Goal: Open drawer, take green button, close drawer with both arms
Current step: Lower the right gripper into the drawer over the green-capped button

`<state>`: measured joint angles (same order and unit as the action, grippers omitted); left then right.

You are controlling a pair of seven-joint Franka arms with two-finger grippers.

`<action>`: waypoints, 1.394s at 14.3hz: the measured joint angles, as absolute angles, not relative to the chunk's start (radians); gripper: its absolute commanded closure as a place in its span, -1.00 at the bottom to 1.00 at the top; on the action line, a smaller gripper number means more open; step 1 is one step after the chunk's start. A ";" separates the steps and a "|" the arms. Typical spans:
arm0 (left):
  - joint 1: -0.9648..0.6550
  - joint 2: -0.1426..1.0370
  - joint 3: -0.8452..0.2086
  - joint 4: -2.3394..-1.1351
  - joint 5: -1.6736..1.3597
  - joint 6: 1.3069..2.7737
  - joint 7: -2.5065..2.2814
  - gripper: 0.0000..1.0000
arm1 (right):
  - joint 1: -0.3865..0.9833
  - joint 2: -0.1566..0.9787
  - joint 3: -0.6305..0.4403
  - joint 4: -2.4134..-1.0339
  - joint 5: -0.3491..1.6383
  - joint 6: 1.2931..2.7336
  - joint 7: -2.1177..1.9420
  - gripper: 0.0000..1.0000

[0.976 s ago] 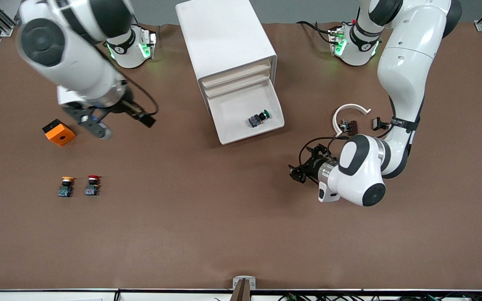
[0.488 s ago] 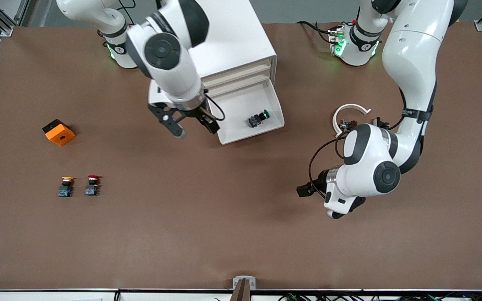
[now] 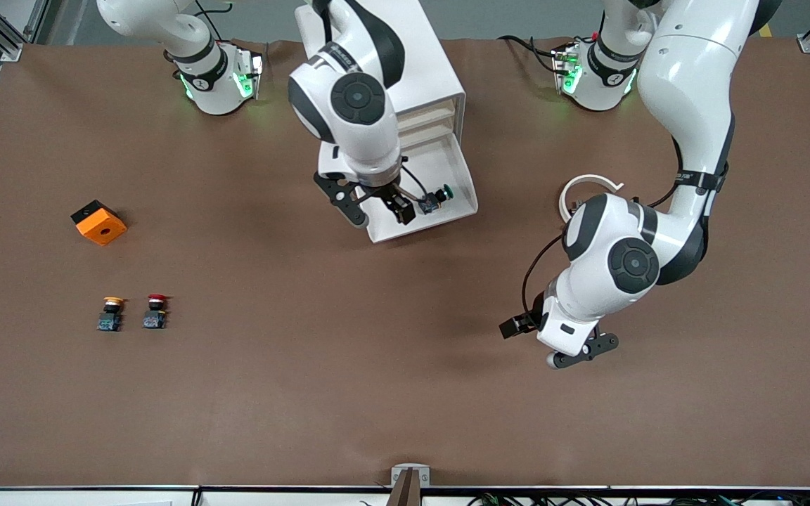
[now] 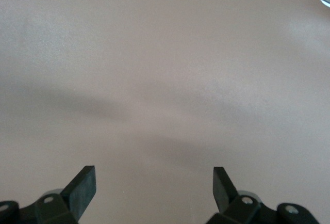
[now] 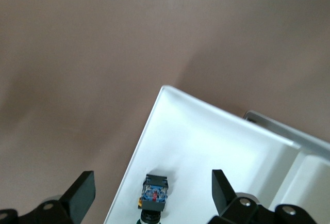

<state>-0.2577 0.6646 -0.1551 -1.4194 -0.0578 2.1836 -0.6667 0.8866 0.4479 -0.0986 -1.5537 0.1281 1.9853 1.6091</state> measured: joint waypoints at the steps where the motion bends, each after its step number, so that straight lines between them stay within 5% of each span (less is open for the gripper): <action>1: -0.260 0.664 -0.155 -1.423 -0.053 2.187 -0.667 -1.00 | 0.903 0.466 -0.099 -1.553 0.128 2.002 1.628 -1.00; 20: -0.270 0.671 -0.155 -1.458 -0.008 2.189 -0.667 -1.00 | 0.998 0.648 -0.102 -1.509 0.115 2.108 1.761 -1.00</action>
